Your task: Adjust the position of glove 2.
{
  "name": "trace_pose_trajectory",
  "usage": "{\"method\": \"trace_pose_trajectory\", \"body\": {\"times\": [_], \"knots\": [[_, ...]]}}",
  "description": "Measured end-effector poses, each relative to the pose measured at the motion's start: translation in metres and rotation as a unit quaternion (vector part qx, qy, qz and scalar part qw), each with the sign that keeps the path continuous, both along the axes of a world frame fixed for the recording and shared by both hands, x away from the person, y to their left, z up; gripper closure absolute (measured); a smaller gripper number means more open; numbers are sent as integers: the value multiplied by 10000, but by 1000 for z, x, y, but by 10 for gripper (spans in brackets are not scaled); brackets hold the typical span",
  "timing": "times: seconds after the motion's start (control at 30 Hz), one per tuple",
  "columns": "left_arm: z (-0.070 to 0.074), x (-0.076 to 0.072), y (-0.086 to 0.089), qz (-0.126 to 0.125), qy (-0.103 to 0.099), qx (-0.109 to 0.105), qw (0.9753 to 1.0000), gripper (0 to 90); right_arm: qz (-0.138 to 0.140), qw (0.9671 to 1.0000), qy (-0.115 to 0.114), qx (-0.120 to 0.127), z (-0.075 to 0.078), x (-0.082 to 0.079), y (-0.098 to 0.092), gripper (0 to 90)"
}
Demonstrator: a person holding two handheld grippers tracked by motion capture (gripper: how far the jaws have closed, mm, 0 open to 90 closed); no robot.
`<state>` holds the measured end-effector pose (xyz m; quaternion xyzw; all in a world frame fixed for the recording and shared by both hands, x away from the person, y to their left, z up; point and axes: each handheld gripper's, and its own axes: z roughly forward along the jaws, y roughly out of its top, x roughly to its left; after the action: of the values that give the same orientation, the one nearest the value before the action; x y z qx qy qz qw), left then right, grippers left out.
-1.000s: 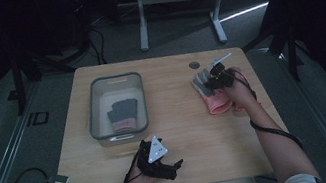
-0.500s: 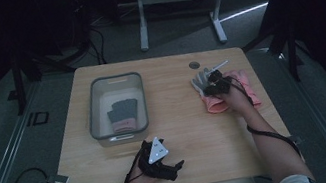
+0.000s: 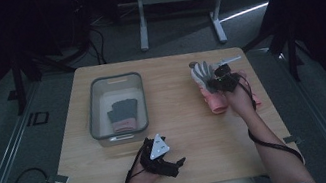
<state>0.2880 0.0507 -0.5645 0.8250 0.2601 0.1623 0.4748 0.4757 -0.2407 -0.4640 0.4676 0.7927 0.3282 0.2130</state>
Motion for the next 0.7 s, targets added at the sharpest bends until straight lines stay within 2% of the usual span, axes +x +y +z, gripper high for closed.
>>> {"method": "trace_pose_trajectory", "body": {"times": [0.03, 0.07, 0.13, 0.23, 0.3, 0.47, 0.57, 0.7], "knots": [[0, 0, 0, 0, 0, 0, 10000, 12, 0, 10000, 0, 0, 0, 0, 0, 885], [-1, 1, 1, 41, 32, -44, 10000, 12, -71, 9999, -120, -26, 12, -15, 4, 885], [-1, 1, 1, 63, 30, -25, 10000, 12, -96, 9997, -199, 37, 20, -27, 6, 886], [-2, 1, 0, 76, -4, 9, 10000, 12, -87, 9996, -199, 184, 29, -46, 9, 885], [-2, 0, -1, 56, -46, 41, 10000, 12, -111, 9995, -235, 178, 33, -58, 12, 886], [-1, -2, -2, 56, -74, 61, 9999, 12, -88, 9990, -129, 422, 32, -83, 16, 886], [-1, -2, -2, 52, -78, 67, 9999, 12, -141, 9987, -79, 486, 28, -96, 18, 886], [-1, -3, -2, 45, -96, 77, 9999, 12, -275, 9987, -3, 430, 22, -106, 21, 886]]}}
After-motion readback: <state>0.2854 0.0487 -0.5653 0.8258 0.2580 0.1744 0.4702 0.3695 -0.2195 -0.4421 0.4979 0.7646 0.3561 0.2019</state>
